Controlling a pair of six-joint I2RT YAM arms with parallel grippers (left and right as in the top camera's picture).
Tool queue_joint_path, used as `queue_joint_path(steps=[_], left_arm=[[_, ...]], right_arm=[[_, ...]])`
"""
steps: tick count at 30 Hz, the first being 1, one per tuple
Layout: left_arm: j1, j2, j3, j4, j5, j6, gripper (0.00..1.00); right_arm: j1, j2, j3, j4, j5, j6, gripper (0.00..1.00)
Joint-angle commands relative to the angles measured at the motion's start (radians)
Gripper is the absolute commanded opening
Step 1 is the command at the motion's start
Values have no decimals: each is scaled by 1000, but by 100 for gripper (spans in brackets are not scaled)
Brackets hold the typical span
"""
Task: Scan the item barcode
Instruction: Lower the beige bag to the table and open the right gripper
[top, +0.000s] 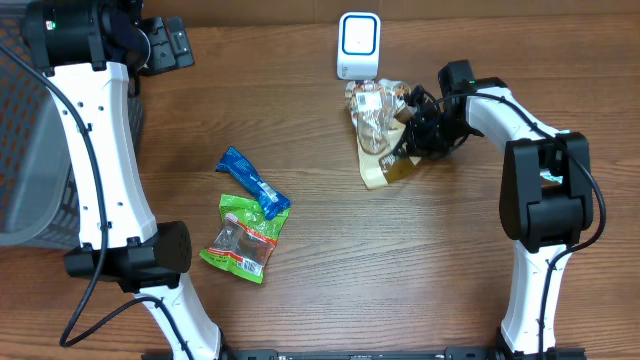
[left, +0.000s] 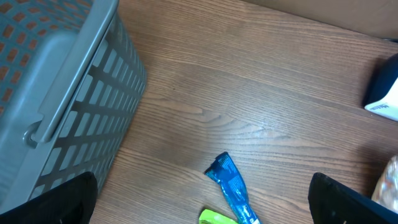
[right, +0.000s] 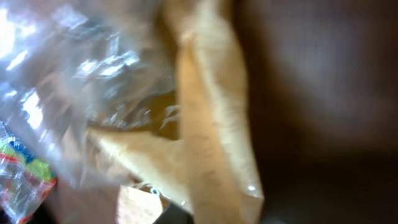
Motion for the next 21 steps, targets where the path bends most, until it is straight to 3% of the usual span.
queue_joint_path(steps=[1,3,6,8,15,18,21], left_arm=[[-7,-24,10,2,-4,13,100],[-7,-24,10,2,-4,13,100],[-7,-24,10,2,-4,13,100],[-6,-24,10,2,-4,13,100],[-8,-24,10,4,-2,13,100],[-6,-24,10,4,-2,13,100],[-7,-24,10,4,-2,13,100]], right_arm=[[-8,-14,3,-110,43,-2,4],[-8,-17,3,-211,53,-17,6],[-8,-17,3,-319,73,-17,38],[-8,-19,8,-355,81,-17,53],[-10,-29,183,-439,69,-94,61],[-10,-30,303,-451,85,-99,72],[-8,-30,376,-376,85,-99,90]])
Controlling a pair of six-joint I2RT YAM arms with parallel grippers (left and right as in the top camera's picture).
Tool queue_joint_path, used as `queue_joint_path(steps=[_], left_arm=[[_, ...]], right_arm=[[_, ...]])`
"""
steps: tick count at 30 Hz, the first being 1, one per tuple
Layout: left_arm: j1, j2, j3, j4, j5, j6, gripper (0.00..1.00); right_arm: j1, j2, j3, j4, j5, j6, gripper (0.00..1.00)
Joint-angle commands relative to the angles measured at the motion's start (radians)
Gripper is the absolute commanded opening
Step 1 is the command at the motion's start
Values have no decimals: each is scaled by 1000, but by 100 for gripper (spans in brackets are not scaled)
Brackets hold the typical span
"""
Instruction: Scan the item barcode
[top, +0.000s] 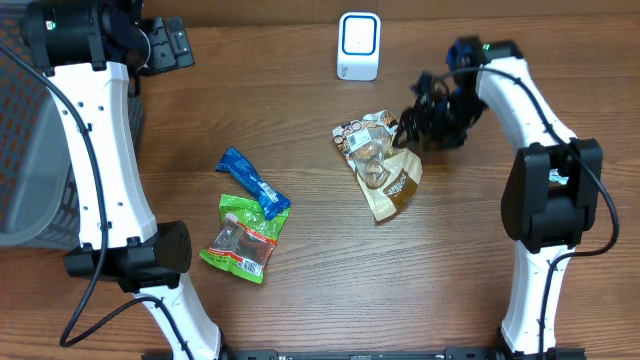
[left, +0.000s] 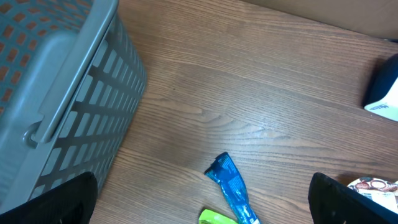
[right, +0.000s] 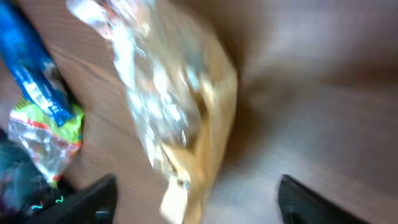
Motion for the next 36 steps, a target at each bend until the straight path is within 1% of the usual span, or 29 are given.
queue_joint_path(steps=[1,3,5,9,12,17,19,20,21,22,23,24,26,27,29,36], left_arm=[[-8,-24,10,3,-2,13,100],[-8,-24,10,3,-2,13,100],[-8,-24,10,3,-2,13,100],[-6,-24,10,3,-2,13,100],[-8,-24,10,3,-2,13,100],[-7,-24,10,3,-2,13,100],[-6,-24,10,3,-2,13,100],[-6,-24,10,3,-2,13,100],[-6,-24,10,4,-2,13,100],[-6,-24,10,3,-2,13,100],[-7,-24,10,3,-2,13,100],[-7,-24,10,3,-2,13,100],[-6,-24,10,3,-2,13,100],[-6,-24,10,3,-2,13,100],[-6,-24,10,3,-2,13,100],[-6,-24,10,3,-2,13,100]], right_arm=[[0,-25,59,82,10,-17,93],[2,-21,50,135,14,-41,95],[8,-14,39,164,14,-71,95],[34,7,26,142,14,-122,94],[80,22,-31,132,26,-169,95],[130,23,-153,206,29,-158,96],[144,23,-205,260,29,-107,95],[150,23,-228,285,31,-82,93],[153,23,-257,319,37,-51,88],[155,23,-291,364,48,8,73],[155,23,-307,385,48,30,63],[154,23,-320,399,48,46,45],[150,23,-321,400,48,59,22],[146,22,-321,401,48,71,14],[138,22,-321,404,47,79,4],[109,-17,-307,381,10,83,4]])
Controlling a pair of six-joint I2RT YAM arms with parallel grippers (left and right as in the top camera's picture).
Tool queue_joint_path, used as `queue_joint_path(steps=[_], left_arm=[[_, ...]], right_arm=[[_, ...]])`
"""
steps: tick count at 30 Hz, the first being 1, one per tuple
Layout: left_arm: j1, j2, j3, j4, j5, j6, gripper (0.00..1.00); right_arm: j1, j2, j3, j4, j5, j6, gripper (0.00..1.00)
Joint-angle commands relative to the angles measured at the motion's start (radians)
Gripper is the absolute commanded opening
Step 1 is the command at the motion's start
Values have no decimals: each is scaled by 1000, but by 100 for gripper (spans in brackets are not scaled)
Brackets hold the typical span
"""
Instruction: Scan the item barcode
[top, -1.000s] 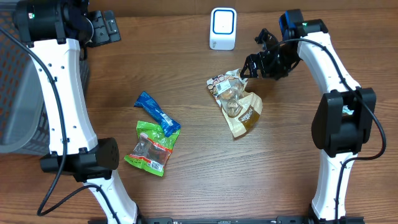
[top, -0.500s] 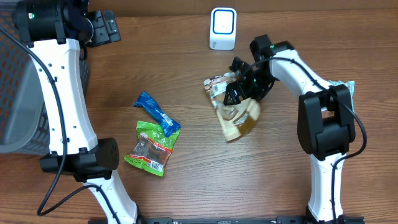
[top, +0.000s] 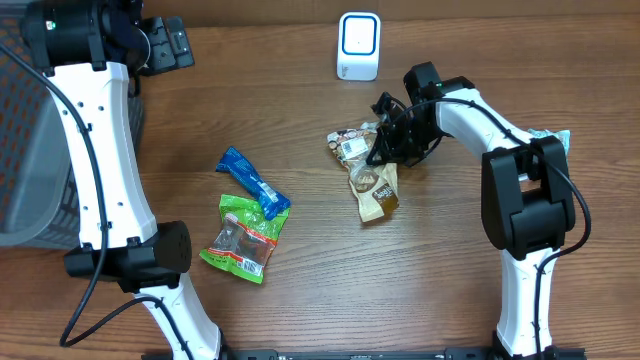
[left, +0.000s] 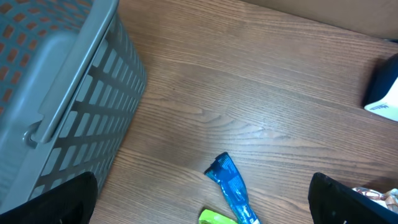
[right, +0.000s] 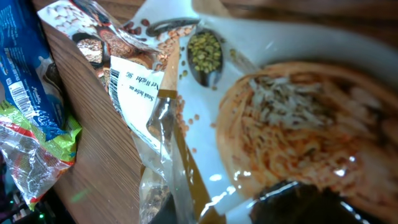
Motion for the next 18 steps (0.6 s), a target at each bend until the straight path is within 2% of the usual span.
queue_joint_path(steps=[1,6,11,13,18], left_arm=[[-6,-24,10,3,-2,13,100],[-7,-24,10,3,-2,13,100],[-6,-24,10,3,-3,13,100],[-6,-24,10,3,-2,13,100],[-7,-24,10,3,-2,13,100]], right_arm=[[-31,-23,-11,-24,98,11,4],[-36,-119,21,-52,219,19,4],[-19,-212,24,-49,452,32,4],[-5,-238,24,-50,601,88,4],[26,-264,24,-11,831,143,4]])
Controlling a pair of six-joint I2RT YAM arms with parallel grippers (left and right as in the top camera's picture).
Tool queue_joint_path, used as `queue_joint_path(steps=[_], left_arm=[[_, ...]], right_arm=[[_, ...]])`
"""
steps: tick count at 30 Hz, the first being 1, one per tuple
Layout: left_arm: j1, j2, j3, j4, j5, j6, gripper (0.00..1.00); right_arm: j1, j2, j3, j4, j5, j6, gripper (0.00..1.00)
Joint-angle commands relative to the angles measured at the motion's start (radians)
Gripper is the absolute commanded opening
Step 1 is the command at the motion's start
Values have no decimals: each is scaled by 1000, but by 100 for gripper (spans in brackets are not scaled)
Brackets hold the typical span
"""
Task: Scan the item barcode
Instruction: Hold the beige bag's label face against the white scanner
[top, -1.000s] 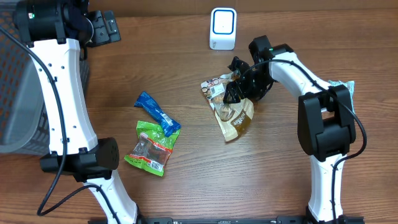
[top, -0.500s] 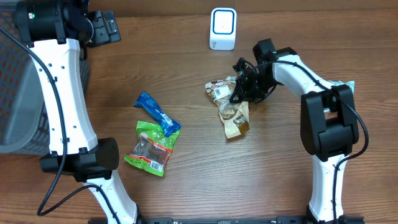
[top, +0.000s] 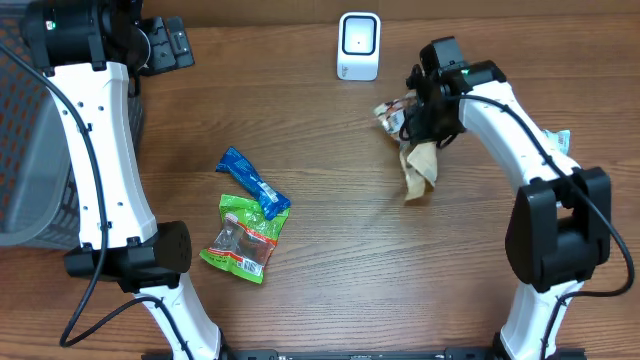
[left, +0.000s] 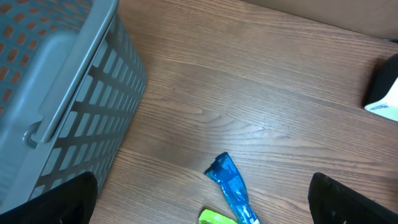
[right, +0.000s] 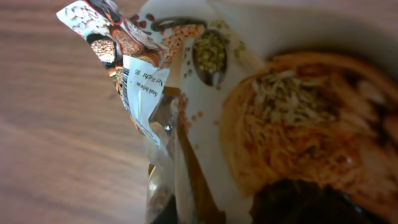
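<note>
A clear and tan food bag with a printed picture hangs from my right gripper, which is shut on its upper end, just right of and in front of the white barcode scanner. The right wrist view is filled by the bag; its white barcode label faces the camera, and the right gripper pinches the bag at the bottom edge. My left gripper is high at the back left, open and empty, its fingertips wide apart over the table.
A blue wrapper and a green packet lie left of centre. A grey slatted basket stands at the table's left edge. The scanner shows at the right edge of the left wrist view.
The bag lay on the table with my right gripper on it. Now the gripper holds it further right and higher, and the bag hangs off the table. The left arm is unchanged.
First my right gripper was at the bag close in front of the scanner. Then the bag lay flat on the table with the gripper apart from it. Then the gripper was on the bag again, and now it holds it lifted beside the scanner.
</note>
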Motion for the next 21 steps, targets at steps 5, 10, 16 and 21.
queue_joint_path(steps=[5,10,16,21], left_arm=[[-6,-24,10,3,-2,13,100],[-6,-24,10,3,-2,13,100],[-7,-24,10,3,-2,13,100],[-7,-24,10,3,-2,13,100]], right_arm=[[85,-37,23,213,603,111,4],[133,-37,23,576,803,-111,4],[138,-16,23,899,716,-409,4],[138,64,23,1149,664,-701,4]])
